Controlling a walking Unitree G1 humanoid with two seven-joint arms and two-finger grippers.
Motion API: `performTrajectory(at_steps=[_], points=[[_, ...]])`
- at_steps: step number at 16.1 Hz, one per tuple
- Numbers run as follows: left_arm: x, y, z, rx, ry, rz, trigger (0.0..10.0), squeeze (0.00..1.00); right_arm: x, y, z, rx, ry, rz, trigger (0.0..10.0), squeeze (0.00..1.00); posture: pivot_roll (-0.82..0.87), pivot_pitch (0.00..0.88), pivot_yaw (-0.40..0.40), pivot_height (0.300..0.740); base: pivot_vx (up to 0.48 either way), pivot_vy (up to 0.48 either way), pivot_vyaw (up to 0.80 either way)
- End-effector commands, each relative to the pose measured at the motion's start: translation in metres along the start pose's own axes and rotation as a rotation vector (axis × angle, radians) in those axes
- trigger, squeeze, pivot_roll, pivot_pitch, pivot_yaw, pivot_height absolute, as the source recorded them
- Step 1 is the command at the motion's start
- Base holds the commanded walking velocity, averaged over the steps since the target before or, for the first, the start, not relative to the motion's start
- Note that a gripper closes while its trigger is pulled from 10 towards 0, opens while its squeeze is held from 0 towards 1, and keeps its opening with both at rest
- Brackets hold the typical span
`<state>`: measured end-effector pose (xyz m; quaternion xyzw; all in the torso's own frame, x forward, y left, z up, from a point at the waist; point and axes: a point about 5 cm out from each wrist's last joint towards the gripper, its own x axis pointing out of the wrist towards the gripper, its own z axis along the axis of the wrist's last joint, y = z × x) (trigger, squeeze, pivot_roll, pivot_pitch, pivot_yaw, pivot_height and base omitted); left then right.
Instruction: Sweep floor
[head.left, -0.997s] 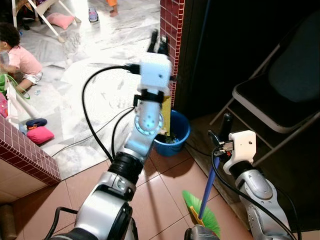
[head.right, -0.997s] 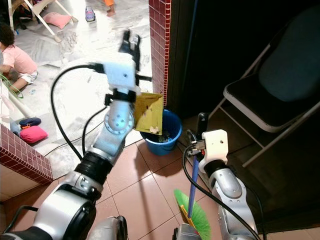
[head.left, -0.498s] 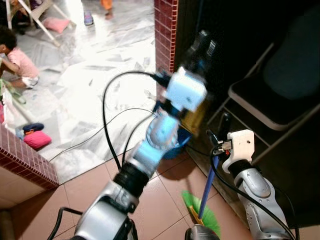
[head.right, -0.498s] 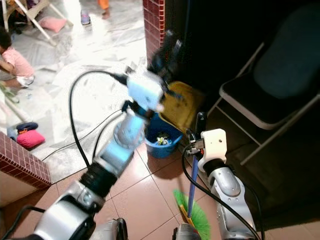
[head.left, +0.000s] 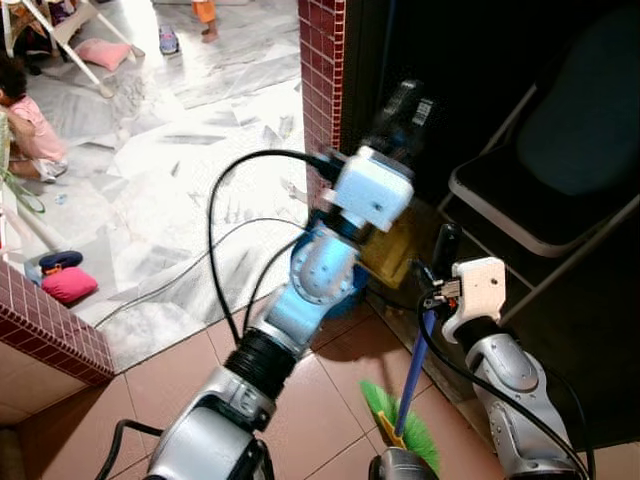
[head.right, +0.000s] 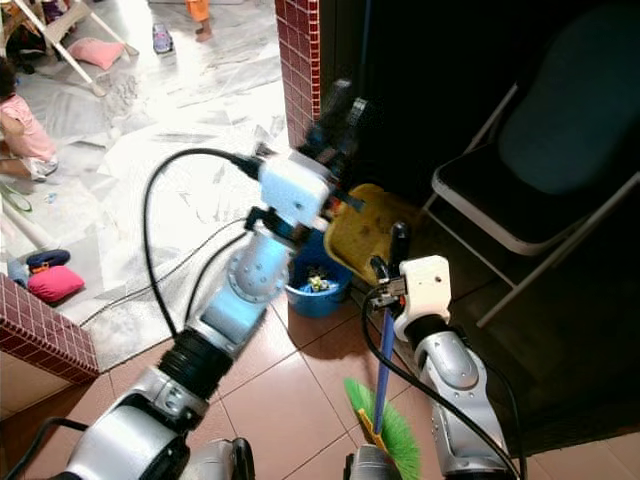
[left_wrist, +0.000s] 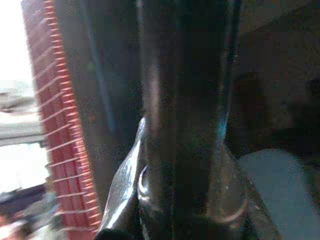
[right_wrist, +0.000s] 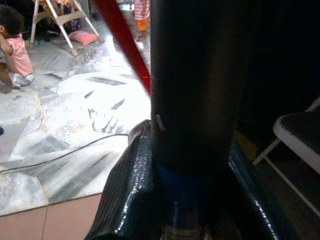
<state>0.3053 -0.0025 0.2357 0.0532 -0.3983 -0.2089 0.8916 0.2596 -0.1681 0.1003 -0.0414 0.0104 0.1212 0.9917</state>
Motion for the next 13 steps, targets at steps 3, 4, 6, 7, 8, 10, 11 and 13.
performTrajectory(at_steps=[3,4,6,7,8,10,11,13], points=[[0.019,0.073,0.023,0.162,-0.062,0.207,10.0,0.0,0.016,0.004,0.011,-0.024,-0.056,0.025,10.0,0.0,-0.18,0.054,0.046,0.74,0.0,0.0,0.0],[0.018,0.085,0.026,0.18,-0.061,0.235,10.0,0.0,0.018,0.005,0.01,-0.019,-0.056,0.03,10.0,0.0,-0.17,0.05,0.042,0.74,0.0,0.0,0.0],[0.02,0.11,0.041,0.213,-0.09,0.305,10.0,0.0,0.023,0.011,0.007,-0.014,-0.057,0.051,10.0,0.0,-0.14,0.043,0.034,0.74,0.0,0.0,0.0],[0.022,0.122,0.047,0.249,-0.095,0.337,10.0,0.0,0.026,0.016,0.007,-0.017,-0.062,0.072,10.0,0.0,-0.13,0.037,0.029,0.74,0.0,0.0,0.0],[0.021,0.131,0.047,0.282,-0.068,0.369,10.0,0.0,0.028,0.019,0.008,-0.022,-0.066,0.084,10.0,0.0,-0.12,0.03,0.025,0.74,0.0,0.0,0.0],[-0.001,0.149,0.024,0.335,0.113,0.438,10.0,0.0,0.034,0.019,0.008,-0.044,-0.075,0.081,10.0,0.0,-0.1,0.019,0.023,0.74,0.0,0.0,0.0],[-0.018,0.153,0.01,0.306,0.204,0.471,10.0,0.0,0.038,0.016,0.009,-0.061,-0.079,0.074,10.0,0.0,-0.09,0.011,0.024,0.74,0.0,0.0,0.0],[-0.051,0.155,-0.013,0.237,0.376,0.534,10.0,0.0,0.044,0.014,0.011,-0.067,-0.091,0.066,10.0,0.0,-0.08,0.0,0.025,0.74,0.0,0.0,0.0]])
